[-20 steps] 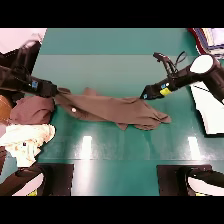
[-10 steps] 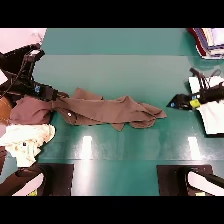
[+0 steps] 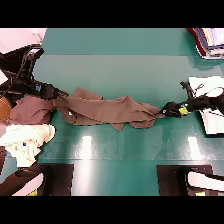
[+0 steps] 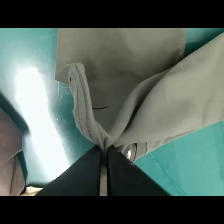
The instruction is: Fold the shirts.
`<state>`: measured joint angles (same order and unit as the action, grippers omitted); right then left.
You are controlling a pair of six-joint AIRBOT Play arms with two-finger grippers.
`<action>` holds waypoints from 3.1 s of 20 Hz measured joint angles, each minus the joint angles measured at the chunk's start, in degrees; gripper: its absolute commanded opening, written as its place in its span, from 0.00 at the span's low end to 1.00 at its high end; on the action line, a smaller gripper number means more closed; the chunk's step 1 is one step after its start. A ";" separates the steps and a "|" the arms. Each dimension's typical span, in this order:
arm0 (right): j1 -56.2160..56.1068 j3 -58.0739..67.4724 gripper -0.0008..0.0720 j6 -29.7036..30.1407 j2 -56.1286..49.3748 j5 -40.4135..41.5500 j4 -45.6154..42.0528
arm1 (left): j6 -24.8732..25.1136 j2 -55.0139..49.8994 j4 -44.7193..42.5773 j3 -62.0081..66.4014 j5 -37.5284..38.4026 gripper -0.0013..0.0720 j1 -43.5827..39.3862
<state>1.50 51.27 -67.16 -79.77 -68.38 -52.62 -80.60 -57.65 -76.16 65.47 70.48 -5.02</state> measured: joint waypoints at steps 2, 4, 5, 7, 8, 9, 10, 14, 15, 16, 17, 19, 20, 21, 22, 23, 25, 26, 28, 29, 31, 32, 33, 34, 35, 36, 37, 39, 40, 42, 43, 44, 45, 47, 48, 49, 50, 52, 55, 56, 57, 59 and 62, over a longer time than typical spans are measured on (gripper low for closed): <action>-1.64 1.38 0.07 -0.07 -1.64 0.79 0.04 | -0.02 0.00 0.04 0.00 -0.09 0.05 0.00; -2.91 2.54 0.04 -0.22 -2.56 1.55 0.00 | -0.02 0.00 0.07 0.00 -0.17 0.05 0.00; -3.43 3.26 0.04 -0.22 -2.75 1.57 0.02 | -0.09 0.04 0.07 0.02 -0.17 0.05 0.00; -3.85 5.49 0.03 -0.24 -1.64 1.62 -0.04 | -0.61 0.52 -0.28 1.07 -0.13 0.05 0.00; -3.78 7.21 0.03 -0.22 -0.20 1.51 0.02 | -1.07 1.09 -0.74 2.49 0.02 0.05 -0.02; -3.30 9.60 0.03 -0.22 1.97 0.59 0.09 | -1.62 1.86 -1.51 4.85 0.04 0.05 -0.02; -2.64 12.28 0.03 -0.24 4.44 -0.20 -0.02 | -2.08 2.78 -2.14 8.07 0.09 0.05 0.00; 1.01 26.60 0.03 -0.85 16.70 -4.02 0.11 | -3.17 6.47 -3.48 25.14 0.52 0.05 -0.02; 2.12 30.56 0.03 -1.20 19.82 -4.94 0.15 | -3.52 7.19 -3.69 30.12 0.68 0.05 -0.02; 3.21 34.03 0.03 -1.64 22.47 -5.46 0.17 | -3.87 7.69 -3.98 34.71 0.76 0.05 -0.02; 4.48 37.46 0.03 -2.19 25.09 -6.10 0.17 | -4.26 8.11 -4.02 39.50 1.09 0.05 0.00; 7.37 43.43 0.03 -2.93 29.42 -7.37 0.20 | -5.25 8.63 -3.96 47.52 1.40 0.05 -0.02; 9.07 46.05 0.03 -3.26 30.99 -8.07 0.22 | -5.70 8.74 -3.98 50.58 1.44 0.05 0.00; 11.17 48.85 0.03 -3.76 32.24 -9.03 0.22 | -6.05 8.85 -3.89 53.22 1.33 0.05 0.00; 13.53 51.58 0.03 -4.24 32.98 -10.10 0.20 | -6.36 8.92 -3.45 55.23 1.03 0.05 0.00; 15.74 54.12 0.03 -4.70 33.20 -11.30 0.15 | -6.51 9.01 -3.21 56.46 0.79 0.05 -0.02; 19.23 59.06 0.03 -5.97 32.37 -13.51 0.22 | -6.73 9.09 -2.89 56.92 0.42 0.05 -0.02; 20.11 61.29 0.03 -6.54 31.12 -14.51 0.50 | -6.80 9.11 -2.84 55.78 0.28 0.05 -0.02; 19.80 63.30 0.03 -8.09 27.63 -16.48 0.26 | -6.82 8.96 -2.43 50.66 1.05 0.05 -0.02; 18.80 62.99 0.03 -8.92 25.66 -17.38 -0.04 | -6.78 8.55 -2.36 47.30 1.55 0.05 -0.02; 15.17 60.11 0.03 -10.38 20.92 -19.41 -1.64 | -6.29 6.54 -2.43 39.54 2.80 0.05 -0.02; 13.00 57.96 0.03 -10.97 18.18 -20.09 -3.30 | -5.88 4.94 -2.40 35.78 3.08 0.05 -0.02; 10.51 55.39 0.03 -11.56 15.13 -20.81 -6.01 | -5.53 2.80 -2.43 31.93 3.26 0.05 -0.02; 8.07 52.98 0.03 -11.85 12.02 -21.11 -8.46 | -5.22 0.24 -2.45 28.52 2.80 0.05 -0.02; 5.95 51.01 0.03 -12.07 9.05 -21.05 -10.34 | -5.05 -2.58 -2.43 25.88 1.73 0.05 -0.02; 3.93 49.18 0.03 -12.28 5.57 -20.44 -12.50 | -4.87 -6.03 -2.45 23.61 0.55 0.05 -0.02; 2.56 48.06 0.03 -12.41 2.36 -19.52 -13.88 | -4.72 -9.38 -2.40 22.16 -1.31 0.05 -0.02; 0.48 47.58 0.04 -12.68 -3.72 -16.92 -15.30 | -4.15 -16.13 -2.29 20.50 -5.73 0.06 -0.02; -0.26 48.26 0.04 -12.72 -6.84 -16.04 -15.74 | -3.96 -19.41 -2.25 20.35 -7.89 0.24 0.00; -0.70 50.99 0.49 -12.92 -11.63 -14.84 -15.06 | -3.76 -24.00 -2.23 20.98 -11.13 0.77 0.26; -0.68 52.61 0.51 -12.90 -13.62 -14.78 -14.21 | -3.78 -25.62 -2.21 21.51 -11.87 0.77 0.63; -0.50 54.40 0.51 -12.92 -15.39 -14.99 -12.72 | -3.85 -26.67 -2.01 22.23 -12.24 0.77 1.11; -0.09 56.15 0.51 -12.92 -16.55 -15.65 -10.56 | -4.02 -27.39 -1.81 23.15 -12.20 0.77 1.88; 0.96 57.72 0.51 -12.92 -17.53 -17.38 -7.10 | -4.24 -28.11 -1.68 24.70 -8.61 0.77 4.26; 1.51 57.40 0.51 -12.81 -17.16 -18.29 -5.51 | -4.26 -28.02 -1.05 24.74 -5.95 0.77 5.64; 2.01 56.19 0.51 -12.35 -16.11 -18.84 -4.42 | -4.28 -27.52 -0.28 23.76 -3.10 0.77 6.84; 2.56 54.01 0.51 -11.78 -14.64 -19.45 -3.48 | -4.26 -26.62 0.26 21.88 -0.83 0.77 7.78; 3.37 47.74 0.51 -10.54 -10.58 -19.74 -2.45 | -4.20 -23.21 1.01 15.06 1.64 0.77 9.20; 3.85 36.33 0.51 -8.70 -3.45 -18.25 -1.60 | -4.17 -16.17 2.16 1.31 2.32 0.77 9.92; 4.04 32.61 0.51 -8.20 -1.03 -17.31 -1.36 | -4.24 -13.84 2.10 -3.65 1.95 0.77 10.14; 4.02 29.18 0.51 -7.76 1.14 -16.35 -1.29 | -4.39 -11.74 2.43 -8.24 1.09 0.77 10.25; 4.09 24.13 0.51 -7.26 4.61 -14.71 -0.96 | -4.63 -9.18 3.65 -15.67 -0.55 0.77 10.34; 4.20 18.99 0.51 -6.95 8.41 -13.38 -0.92 | -4.68 -7.45 6.75 -23.26 -4.17 0.77 10.38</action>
<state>5.69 70.26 -74.11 -71.35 -81.76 -53.54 -85.27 -65.10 -69.41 42.22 66.30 5.37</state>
